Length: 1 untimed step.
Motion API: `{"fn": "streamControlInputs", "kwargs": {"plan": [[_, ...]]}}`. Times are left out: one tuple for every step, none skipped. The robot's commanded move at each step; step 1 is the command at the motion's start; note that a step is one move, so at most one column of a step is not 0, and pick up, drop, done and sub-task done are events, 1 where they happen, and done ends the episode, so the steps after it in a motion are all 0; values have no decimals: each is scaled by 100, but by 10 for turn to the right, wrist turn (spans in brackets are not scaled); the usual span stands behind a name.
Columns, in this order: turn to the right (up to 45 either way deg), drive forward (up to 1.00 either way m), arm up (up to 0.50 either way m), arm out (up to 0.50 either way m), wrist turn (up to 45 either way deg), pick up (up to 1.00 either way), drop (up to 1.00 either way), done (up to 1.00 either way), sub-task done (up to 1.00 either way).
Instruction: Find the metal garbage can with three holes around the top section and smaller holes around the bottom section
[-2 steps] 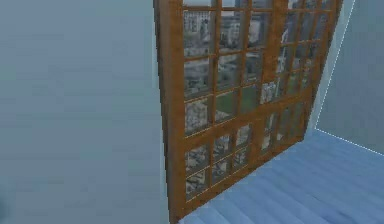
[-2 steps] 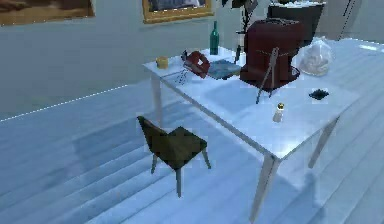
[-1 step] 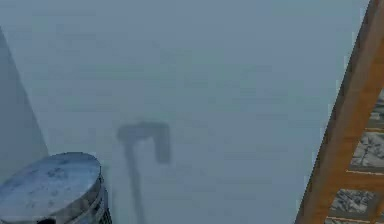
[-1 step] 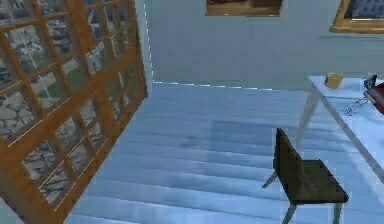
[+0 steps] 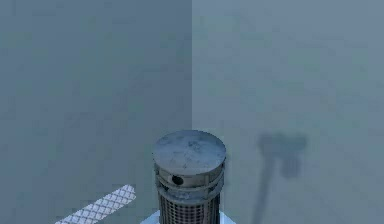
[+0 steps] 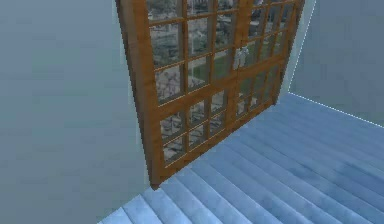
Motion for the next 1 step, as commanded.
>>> {"fn": "streamControlInputs", "kwargs": {"plan": [[0, 0, 0, 0, 0, 0, 0, 100, 0]]}}
